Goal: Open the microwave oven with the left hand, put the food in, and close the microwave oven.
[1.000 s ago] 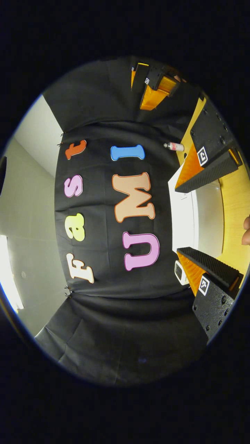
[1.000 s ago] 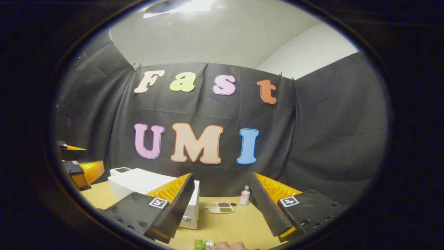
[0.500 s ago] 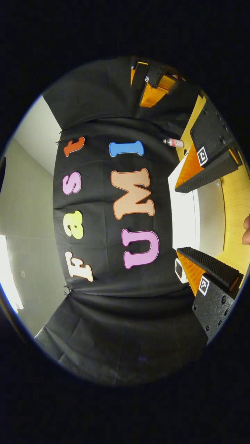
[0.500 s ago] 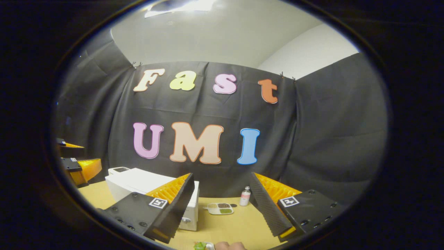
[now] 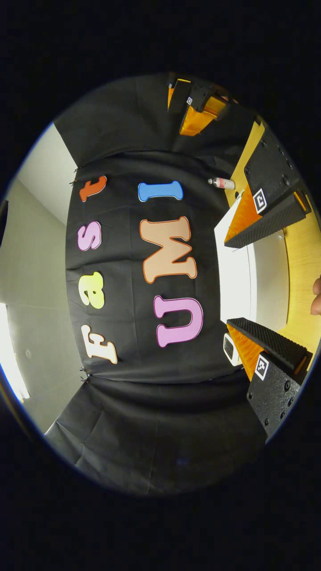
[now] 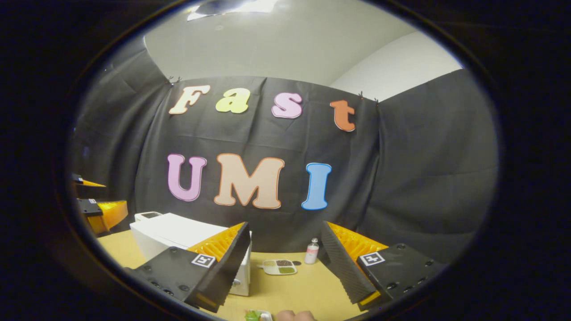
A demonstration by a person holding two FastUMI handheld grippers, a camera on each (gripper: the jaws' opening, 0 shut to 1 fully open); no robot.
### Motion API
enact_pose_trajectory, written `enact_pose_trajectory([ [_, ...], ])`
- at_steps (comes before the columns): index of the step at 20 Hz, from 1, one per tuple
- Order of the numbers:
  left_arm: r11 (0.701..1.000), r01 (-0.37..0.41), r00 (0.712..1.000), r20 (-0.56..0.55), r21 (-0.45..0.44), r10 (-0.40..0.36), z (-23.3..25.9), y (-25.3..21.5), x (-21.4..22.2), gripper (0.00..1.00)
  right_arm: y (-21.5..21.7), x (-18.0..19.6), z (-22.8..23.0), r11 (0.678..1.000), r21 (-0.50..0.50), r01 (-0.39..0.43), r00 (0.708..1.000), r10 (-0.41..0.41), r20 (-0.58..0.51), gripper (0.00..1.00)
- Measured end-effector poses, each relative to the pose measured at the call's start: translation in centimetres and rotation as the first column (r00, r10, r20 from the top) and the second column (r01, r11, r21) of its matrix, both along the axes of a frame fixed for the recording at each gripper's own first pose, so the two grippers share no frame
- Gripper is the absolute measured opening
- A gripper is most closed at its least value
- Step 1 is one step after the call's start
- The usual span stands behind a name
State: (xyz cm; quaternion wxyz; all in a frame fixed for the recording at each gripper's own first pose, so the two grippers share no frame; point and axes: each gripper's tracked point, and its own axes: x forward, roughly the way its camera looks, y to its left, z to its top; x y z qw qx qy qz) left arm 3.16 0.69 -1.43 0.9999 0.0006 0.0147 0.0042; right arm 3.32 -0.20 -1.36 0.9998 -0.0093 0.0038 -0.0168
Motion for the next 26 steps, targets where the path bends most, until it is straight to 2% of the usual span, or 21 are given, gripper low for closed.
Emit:
enact_pose_trajectory([
  [5,1.0,0.005,1.0,0.0,0.009,-0.005,-0.2,-0.1,0.5,0.99,-0.3,0.4,0.1,1.0,-0.005,0.011,1.0,-0.011,0.004,0.96],
  [6,1.0,0.004,1.0,0.003,0.016,-0.004,-0.1,0.0,0.7,0.99,-0.3,0.4,0.1,1.0,-0.006,0.012,1.0,-0.012,0.004,1.0],
  [7,1.0,0.005,1.0,0.007,0.017,-0.005,0.0,0.0,1.0,0.99,-0.4,0.3,0.0,1.0,-0.005,0.012,1.0,-0.012,0.005,0.96],
  [8,1.0,0.007,1.0,0.012,0.013,-0.007,0.0,-0.1,1.3,0.99,-0.6,0.3,0.1,1.0,-0.003,0.014,1.0,-0.014,0.007,1.0],
  [10,1.0,0.01,1.0,0.012,0.005,-0.01,-0.6,-0.6,2.3,1.0,-0.9,0.5,0.2,1.0,0.001,0.022,1.0,-0.022,0.009,0.96],
  [11,1.0,0.02,1.0,0.009,-0.001,-0.02,-1.2,-1.3,2.8,1.0,-1.2,0.5,0.2,1.0,0.003,0.028,1.0,-0.028,0.008,1.0],
  [13,0.999,0.043,0.999,-0.001,0.003,-0.043,-2.7,-2.9,4.0,0.99,-1.7,0.3,0.2,0.999,0.008,0.032,0.999,-0.032,0.004,1.0],
  [15,0.995,0.094,0.994,-0.052,0.034,-0.092,-5.8,-5.4,5.1,0.99,-2.4,0.1,0.3,0.999,-0.007,0.039,0.999,-0.039,0.002,1.0],
  [16,0.992,0.116,0.99,-0.083,0.048,-0.112,-7.4,-6.5,5.4,0.99,-3.0,0.0,0.5,0.999,-0.02,0.047,0.999,-0.047,0.005,0.96],
  [20,0.981,0.19,0.964,-0.195,0.032,-0.18,-13.8,-10.2,5.9,0.99,-5.9,-0.8,0.3,0.994,-0.055,0.089,0.996,-0.089,-0.002,0.96],
  [22,0.978,0.21,0.951,-0.235,0.017,-0.2,-16.8,-11.6,6.2,0.99,-7.7,-1.2,0.3,0.991,-0.069,0.115,0.993,-0.116,-0.008,0.96],
  [23,0.977,0.214,0.945,-0.255,0.001,-0.206,-18.3,-12.1,6.5,0.99,-8.4,-1.4,0.3,0.989,-0.075,0.124,0.992,-0.125,-0.01,1.0],
  [24,0.978,0.21,0.938,-0.278,-0.015,-0.206,-20.0,-12.5,6.8,0.99,-9.2,-1.6,0.5,0.988,-0.081,0.135,0.991,-0.136,-0.008,0.96],
  [25,0.978,0.208,0.93,-0.304,-0.029,-0.207,-21.4,-13.0,7.0,0.99,-10.0,-1.9,0.6,0.985,-0.089,0.144,0.989,-0.145,-0.002,1.0],
  [26,0.978,0.204,0.921,-0.329,-0.041,-0.206,-22.7,-13.5,7.1,0.99,-10.8,-2.0,0.8,0.983,-0.1,0.153,0.988,-0.153,0.003,0.96],
])
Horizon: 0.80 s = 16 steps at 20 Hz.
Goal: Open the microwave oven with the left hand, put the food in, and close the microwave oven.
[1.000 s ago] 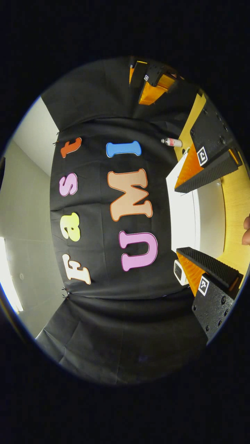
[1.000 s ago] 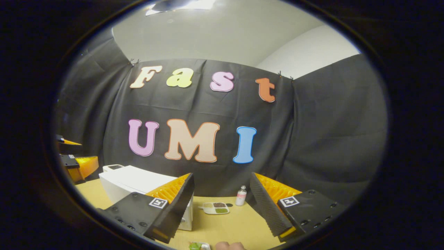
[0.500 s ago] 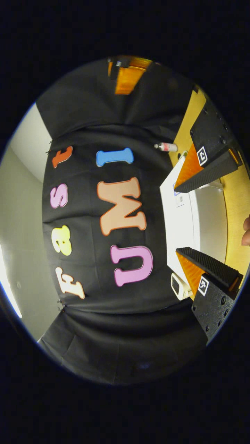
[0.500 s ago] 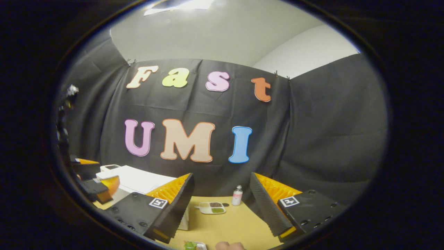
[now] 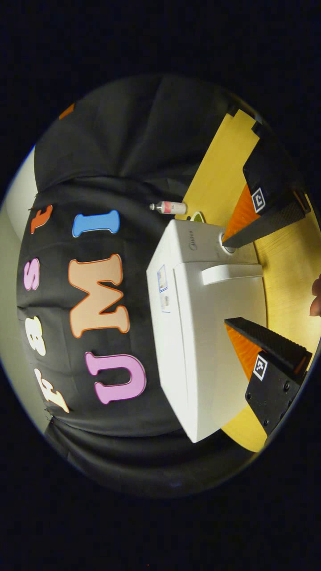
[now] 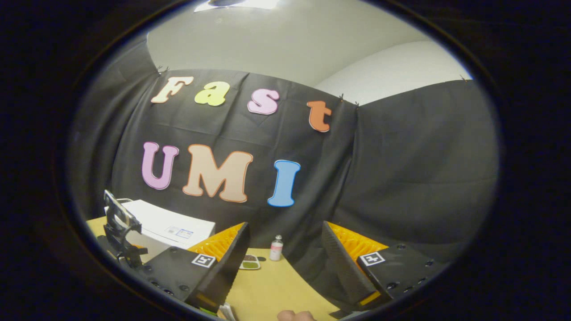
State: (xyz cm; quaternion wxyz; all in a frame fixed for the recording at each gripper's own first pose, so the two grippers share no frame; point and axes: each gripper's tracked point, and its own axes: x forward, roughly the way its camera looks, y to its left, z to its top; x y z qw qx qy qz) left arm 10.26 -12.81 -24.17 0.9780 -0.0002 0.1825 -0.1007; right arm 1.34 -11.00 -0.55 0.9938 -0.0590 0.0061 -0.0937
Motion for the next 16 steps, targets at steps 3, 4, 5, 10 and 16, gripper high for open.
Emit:
enact_pose_trajectory([
  [3,0.999,-0.033,0.998,-0.046,-0.025,0.032,-2.7,-0.6,0.7,0.99,-2.2,-0.5,-0.5,0.999,-0.027,0.017,1.0,-0.018,-0.014,1.0],
  [4,0.998,-0.045,0.997,-0.068,-0.033,0.043,-3.6,-0.7,0.9,0.99,-2.9,-0.6,-0.5,0.999,-0.028,0.027,0.999,-0.028,-0.017,0.96],
  [5,0.998,-0.054,0.996,-0.07,-0.039,0.051,-3.9,-0.9,1.2,1.0,-3.7,-0.6,-0.4,0.999,-0.022,0.039,0.999,-0.039,-0.016,0.96],
  [10,0.996,-0.088,0.993,-0.08,-0.027,0.086,-5.0,-1.1,2.4,1.0,-5.2,-0.6,-1.5,0.998,0.002,0.06,0.997,-0.06,-0.043,0.96],
  [16,0.987,-0.142,0.989,-0.052,-0.073,0.138,-4.6,-1.2,3.6,0.97,-4.7,0.1,-2.3,0.999,0.007,0.035,0.998,-0.035,-0.061,1.0],
])
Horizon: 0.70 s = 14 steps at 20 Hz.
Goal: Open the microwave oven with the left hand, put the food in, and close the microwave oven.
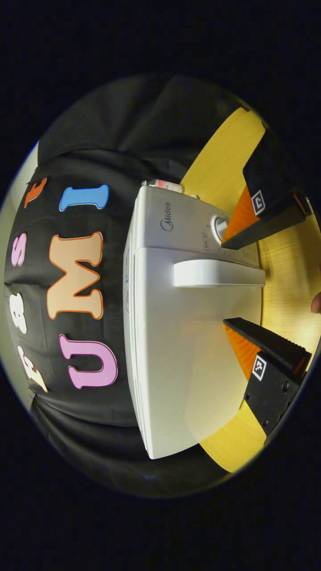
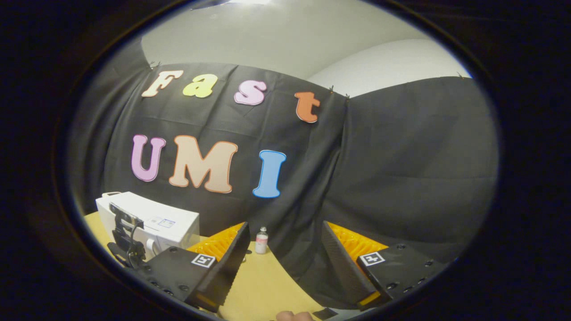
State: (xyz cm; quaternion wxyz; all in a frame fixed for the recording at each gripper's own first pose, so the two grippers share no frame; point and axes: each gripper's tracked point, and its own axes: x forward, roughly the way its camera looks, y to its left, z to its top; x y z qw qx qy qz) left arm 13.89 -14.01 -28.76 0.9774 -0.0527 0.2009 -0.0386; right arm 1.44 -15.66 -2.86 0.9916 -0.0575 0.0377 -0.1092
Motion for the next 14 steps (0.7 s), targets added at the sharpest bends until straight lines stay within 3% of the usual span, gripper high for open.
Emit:
enact_pose_trajectory([
  [1,1.0,0.008,1.0,-0.005,0.003,-0.008,-0.2,-0.2,0.2,0.9,0.1,0.1,0.0,1.0,0.0,-0.005,1.0,0.005,-0.002,0.96],
  [3,1.0,0.015,1.0,-0.026,0.019,-0.015,-0.6,0.0,0.2,0.75,0.5,0.2,-0.2,1.0,0.007,-0.017,1.0,0.017,-0.008,1.0],
  [4,0.999,0.047,0.998,-0.032,-0.002,-0.047,-0.9,-1.0,0.5,0.62,0.6,0.3,-0.2,1.0,0.008,-0.019,1.0,0.019,-0.012,0.97],
  [5,0.998,0.054,0.998,-0.047,0.022,-0.053,-0.5,-0.8,-0.6,0.32,0.5,0.5,-0.4,1.0,0.009,-0.021,1.0,0.021,-0.016,1.0],
  [8,0.989,0.113,0.992,-0.068,0.099,-0.106,-1.1,-1.1,0.0,0.18,0.8,0.5,-0.9,0.999,0.013,-0.03,0.999,0.031,-0.031,0.97],
  [14,0.981,0.172,0.983,-0.086,0.094,-0.164,-1.1,-1.2,-0.2,0.02,1.2,0.4,-1.2,0.998,0.053,-0.043,0.998,0.045,-0.033,0.97],
])
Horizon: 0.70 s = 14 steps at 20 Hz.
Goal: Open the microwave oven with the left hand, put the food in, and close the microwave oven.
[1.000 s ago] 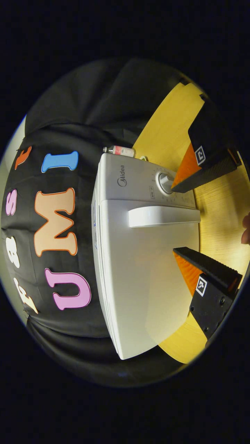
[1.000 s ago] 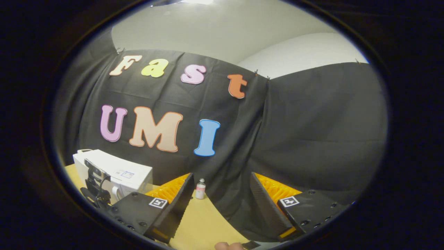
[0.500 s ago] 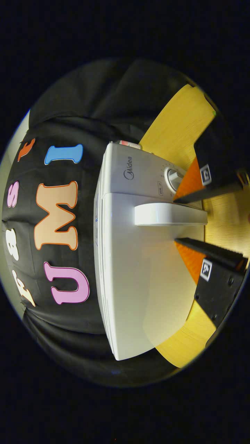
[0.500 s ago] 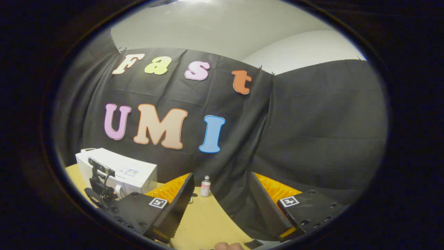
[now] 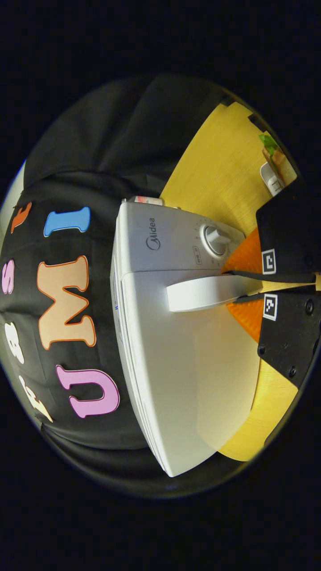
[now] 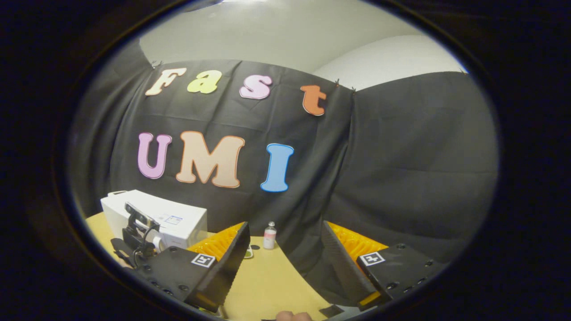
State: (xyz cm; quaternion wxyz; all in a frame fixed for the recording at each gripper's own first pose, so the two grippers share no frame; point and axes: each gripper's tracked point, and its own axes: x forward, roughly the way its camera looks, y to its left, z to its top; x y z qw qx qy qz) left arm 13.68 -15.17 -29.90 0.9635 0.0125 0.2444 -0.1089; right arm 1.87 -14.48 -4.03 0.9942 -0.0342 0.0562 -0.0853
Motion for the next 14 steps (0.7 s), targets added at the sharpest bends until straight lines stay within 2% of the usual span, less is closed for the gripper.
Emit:
enact_pose_trajectory([
  [5,0.999,-0.002,0.998,-0.069,-0.041,-0.001,0.0,0.2,-1.1,0.02,1.4,0.0,0.1,0.999,0.015,-0.049,0.999,0.049,0.013,0.97],
  [6,0.998,0.006,0.996,-0.085,-0.058,-0.011,-0.4,0.2,-2.4,0.01,1.7,0.0,0.3,0.998,0.005,-0.06,0.998,0.06,0.019,0.97],
  [8,0.998,0.051,0.998,-0.026,-0.046,-0.052,1.0,0.9,-5.3,0.02,2.3,0.1,0.3,0.997,-0.009,-0.071,0.997,0.072,0.023,0.97],
  [10,0.996,0.071,0.996,-0.044,-0.061,-0.073,0.8,1.7,-7.9,0.01,3.6,0.2,-0.7,0.995,0.007,-0.103,0.995,0.103,0.003,1.0],
  [13,0.988,0.097,0.99,-0.093,-0.12,-0.108,1.0,2.9,-11.1,0.01,5.5,0.5,-1.5,0.989,0.014,-0.144,0.989,0.144,-0.016,0.97],
  [14,0.987,0.11,0.987,-0.107,-0.119,-0.123,1.0,3.4,-12.3,0.03,6.2,0.5,-1.7,0.988,0.014,-0.155,0.988,0.155,-0.02,1.0],
])
